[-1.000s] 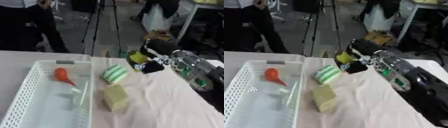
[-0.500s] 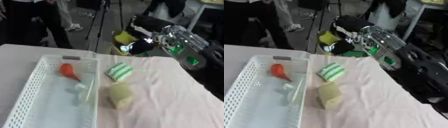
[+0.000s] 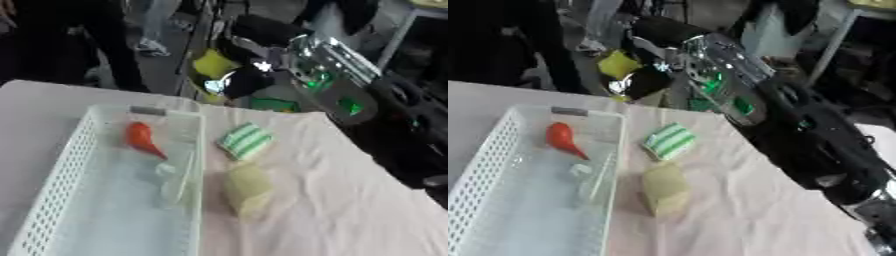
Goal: Pick up objects on the table and place them in the box.
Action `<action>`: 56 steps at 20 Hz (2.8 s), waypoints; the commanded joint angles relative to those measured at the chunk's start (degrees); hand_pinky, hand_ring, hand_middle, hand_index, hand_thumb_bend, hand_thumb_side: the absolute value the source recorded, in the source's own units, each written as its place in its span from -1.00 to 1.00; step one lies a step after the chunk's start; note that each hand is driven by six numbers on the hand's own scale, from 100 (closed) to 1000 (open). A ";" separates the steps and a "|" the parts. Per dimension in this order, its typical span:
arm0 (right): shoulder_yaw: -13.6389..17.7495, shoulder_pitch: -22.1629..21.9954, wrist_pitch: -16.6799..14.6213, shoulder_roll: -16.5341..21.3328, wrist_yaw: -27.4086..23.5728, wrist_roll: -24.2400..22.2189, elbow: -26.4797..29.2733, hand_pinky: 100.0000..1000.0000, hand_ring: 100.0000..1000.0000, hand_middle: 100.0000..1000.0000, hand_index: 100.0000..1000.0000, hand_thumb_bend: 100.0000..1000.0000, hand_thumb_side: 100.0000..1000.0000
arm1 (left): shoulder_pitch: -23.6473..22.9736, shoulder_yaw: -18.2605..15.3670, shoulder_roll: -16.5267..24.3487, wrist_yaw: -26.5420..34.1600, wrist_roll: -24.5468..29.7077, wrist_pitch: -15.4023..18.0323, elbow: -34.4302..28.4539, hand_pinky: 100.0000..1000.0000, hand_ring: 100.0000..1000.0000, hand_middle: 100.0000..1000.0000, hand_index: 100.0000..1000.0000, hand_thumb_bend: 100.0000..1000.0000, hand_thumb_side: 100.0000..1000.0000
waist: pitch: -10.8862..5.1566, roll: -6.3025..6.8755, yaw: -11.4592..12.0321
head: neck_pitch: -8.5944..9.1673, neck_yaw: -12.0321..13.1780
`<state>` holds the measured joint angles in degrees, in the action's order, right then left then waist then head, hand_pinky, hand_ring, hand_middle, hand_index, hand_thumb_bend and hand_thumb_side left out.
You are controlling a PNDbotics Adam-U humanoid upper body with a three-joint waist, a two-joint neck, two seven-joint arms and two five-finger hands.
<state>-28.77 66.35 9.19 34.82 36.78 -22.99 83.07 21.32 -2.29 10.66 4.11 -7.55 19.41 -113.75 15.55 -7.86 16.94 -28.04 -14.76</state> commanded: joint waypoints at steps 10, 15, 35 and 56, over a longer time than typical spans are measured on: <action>5.47 3.27 -0.78 -10.63 9.41 6.79 -10.30 0.58 0.06 -0.83 -0.44 -0.29 0.13 | 1.80 0.40 -0.56 0.85 -0.47 0.53 -0.85 0.89 0.86 1.00 0.85 -0.99 1.00 | 0.14 1.47 2.73 | 4.60 -4.52; 6.17 2.27 -2.44 -14.02 14.73 10.15 -12.96 0.58 0.07 -0.82 -0.46 -0.31 0.14 | 2.04 0.48 -0.74 0.92 -0.67 0.69 -0.85 0.89 0.86 1.00 0.85 -1.00 1.00 | 0.48 1.72 2.91 | 5.48 -4.90; 6.97 -0.77 -5.27 -20.34 23.49 15.63 -18.89 0.57 0.09 -0.78 -0.40 -0.37 0.20 | 2.49 0.47 -1.18 0.98 -1.03 0.79 -0.85 0.89 0.85 1.00 0.85 -1.00 1.00 | 1.13 1.57 3.36 | 5.36 -5.02; 6.05 -0.90 -13.44 -20.39 22.23 1.09 -16.96 0.78 0.74 0.11 0.62 0.21 1.00 | 2.78 0.45 -1.22 1.24 -1.06 0.75 -0.85 0.89 0.85 1.00 0.85 -1.00 1.00 | 1.06 1.40 3.33 | 4.37 -5.01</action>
<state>-23.34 64.30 -4.17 13.68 59.46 -21.59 64.54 23.25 -1.93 9.07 5.09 -8.59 20.16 -113.75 17.68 -6.96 20.28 -23.62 -19.72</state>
